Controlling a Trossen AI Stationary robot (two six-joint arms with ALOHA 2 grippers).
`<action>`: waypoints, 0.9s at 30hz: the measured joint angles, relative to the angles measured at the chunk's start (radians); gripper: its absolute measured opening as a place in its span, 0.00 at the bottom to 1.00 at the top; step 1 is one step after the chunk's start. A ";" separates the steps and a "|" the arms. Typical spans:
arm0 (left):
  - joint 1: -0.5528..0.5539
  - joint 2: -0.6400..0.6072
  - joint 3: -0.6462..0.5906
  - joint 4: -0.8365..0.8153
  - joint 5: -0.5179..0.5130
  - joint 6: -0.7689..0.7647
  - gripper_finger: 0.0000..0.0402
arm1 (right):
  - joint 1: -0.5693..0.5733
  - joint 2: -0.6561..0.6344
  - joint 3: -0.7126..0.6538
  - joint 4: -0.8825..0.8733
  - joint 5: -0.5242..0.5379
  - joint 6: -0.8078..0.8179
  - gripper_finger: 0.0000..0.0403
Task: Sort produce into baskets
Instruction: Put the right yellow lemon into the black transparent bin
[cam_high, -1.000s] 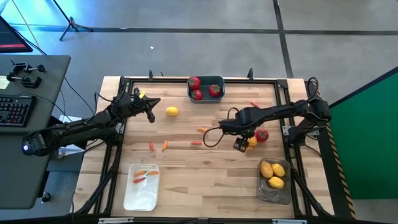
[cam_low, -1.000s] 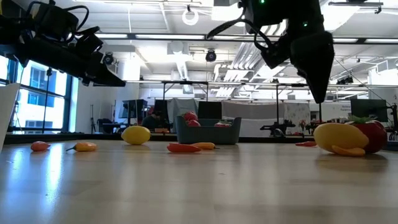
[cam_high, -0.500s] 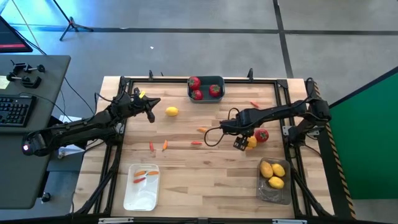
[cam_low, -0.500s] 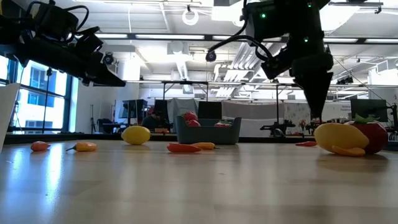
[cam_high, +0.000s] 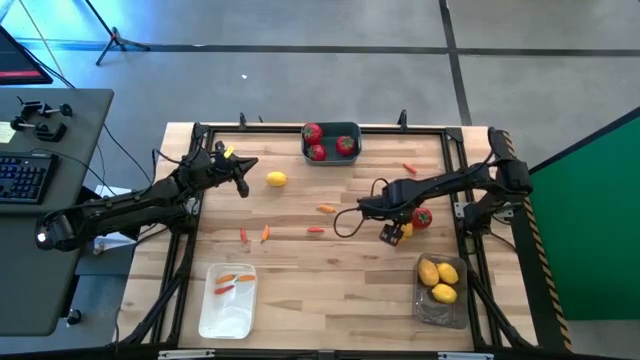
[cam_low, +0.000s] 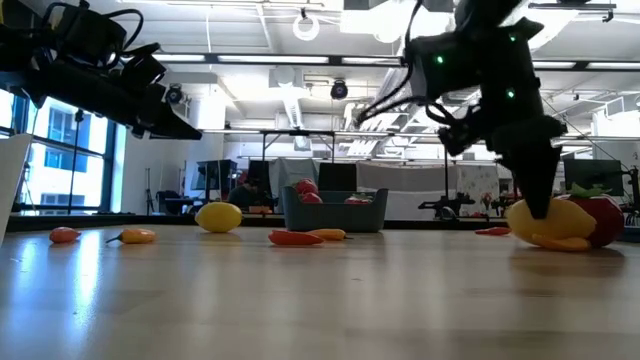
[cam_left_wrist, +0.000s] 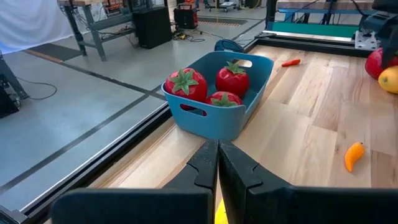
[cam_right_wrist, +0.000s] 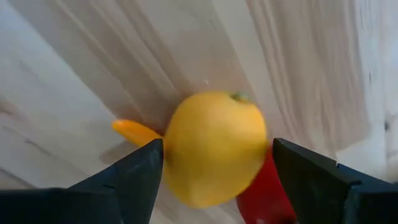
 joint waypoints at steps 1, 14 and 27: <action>0.000 0.000 0.000 0.000 0.000 0.000 0.00 | 0.000 0.000 -0.013 0.002 0.001 0.003 0.72; 0.000 0.000 0.000 0.000 0.000 0.000 0.00 | 0.000 0.000 -0.027 0.036 -0.035 -0.032 0.47; 0.000 0.000 0.000 0.001 0.000 0.000 0.00 | 0.191 -0.049 0.321 -0.155 -0.124 0.253 0.45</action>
